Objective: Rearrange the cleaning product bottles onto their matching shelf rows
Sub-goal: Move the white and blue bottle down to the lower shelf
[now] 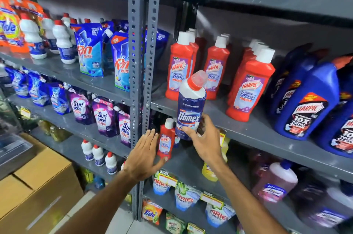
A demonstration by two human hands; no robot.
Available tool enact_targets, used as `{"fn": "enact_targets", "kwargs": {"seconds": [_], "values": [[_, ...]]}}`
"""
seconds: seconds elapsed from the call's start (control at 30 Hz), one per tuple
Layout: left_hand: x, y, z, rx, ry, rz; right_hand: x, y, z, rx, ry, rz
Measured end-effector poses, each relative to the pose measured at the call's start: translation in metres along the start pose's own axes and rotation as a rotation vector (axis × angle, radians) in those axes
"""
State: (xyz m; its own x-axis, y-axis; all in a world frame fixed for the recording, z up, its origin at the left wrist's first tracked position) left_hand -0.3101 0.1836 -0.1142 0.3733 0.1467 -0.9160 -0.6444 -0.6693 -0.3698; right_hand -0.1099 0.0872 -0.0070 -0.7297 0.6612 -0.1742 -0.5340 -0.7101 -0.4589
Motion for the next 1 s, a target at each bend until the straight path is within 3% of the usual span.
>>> {"fn": "enact_targets", "kwargs": {"seconds": [0.33,0.57,1.0], "values": [[0.1,0.022,0.019,-0.104,0.063,0.209,0.013,0.064,-0.132,0.219,0.021,0.061],[0.175,0.015,0.025,-0.143,0.003,0.314,0.021,0.083,-0.241,0.364,0.044,-0.052],[0.245,-0.001,0.033,-0.213,-0.128,0.331,0.045,0.043,-0.332,0.368,-0.061,-0.133]]}}
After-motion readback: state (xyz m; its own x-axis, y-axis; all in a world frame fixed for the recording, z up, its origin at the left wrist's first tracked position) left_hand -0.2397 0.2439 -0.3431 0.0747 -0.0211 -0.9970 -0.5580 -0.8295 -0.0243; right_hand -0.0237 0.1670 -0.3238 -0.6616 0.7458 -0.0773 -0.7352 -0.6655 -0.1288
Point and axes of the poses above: each hand's wrist, its own y-axis away from the middle knuckle, its own x-axis out of the palm, z = x × y, the point moved 3 cm from there along -y, towards the middle knuckle, and after that the axes turned 7 degrees about -z, right-handed, at the moved point
